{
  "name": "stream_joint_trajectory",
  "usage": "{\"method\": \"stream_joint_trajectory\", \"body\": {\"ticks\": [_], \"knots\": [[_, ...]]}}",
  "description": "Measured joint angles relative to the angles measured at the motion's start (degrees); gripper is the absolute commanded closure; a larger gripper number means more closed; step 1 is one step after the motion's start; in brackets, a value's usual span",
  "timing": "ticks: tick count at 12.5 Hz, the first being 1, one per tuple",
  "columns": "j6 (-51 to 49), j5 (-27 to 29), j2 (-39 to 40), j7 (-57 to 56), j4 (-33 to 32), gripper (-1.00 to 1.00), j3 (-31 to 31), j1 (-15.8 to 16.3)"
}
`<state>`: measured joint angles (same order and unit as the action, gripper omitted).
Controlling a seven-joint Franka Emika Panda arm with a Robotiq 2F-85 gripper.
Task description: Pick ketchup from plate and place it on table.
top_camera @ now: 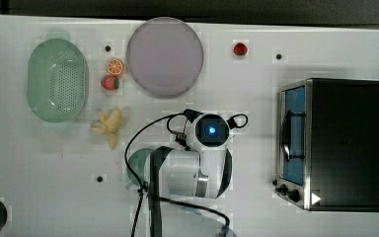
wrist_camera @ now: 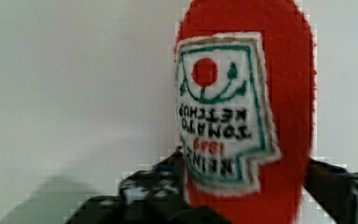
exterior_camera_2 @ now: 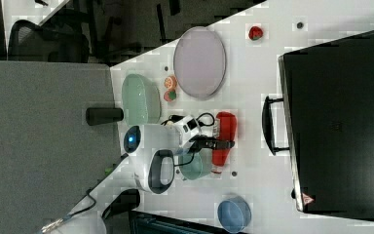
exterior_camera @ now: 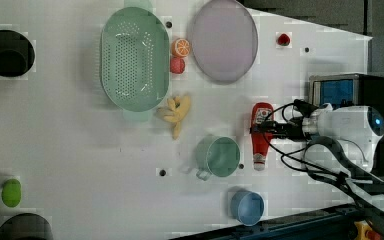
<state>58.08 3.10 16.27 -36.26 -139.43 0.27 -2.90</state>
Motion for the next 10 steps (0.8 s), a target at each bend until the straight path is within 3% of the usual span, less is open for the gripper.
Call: {"method": "stream_joint_trajectory", "body": {"ticks": [1, 3, 6, 10], "knots": [[0.50, -0.03, 0.55, 0.00, 0.00, -1.00, 0.01, 0.01], [-2.24, 0.16, -1.02, 0.00, -0.11, -1.00, -0.22, 0.07], [-10.60, 0.34, -9.64, 2.97, 1.45, -1.00, -0.68, -0.21], [-28.93, 0.07, -21.52, 14.38, 13.99, -1.00, -0.25, -0.19]]}}
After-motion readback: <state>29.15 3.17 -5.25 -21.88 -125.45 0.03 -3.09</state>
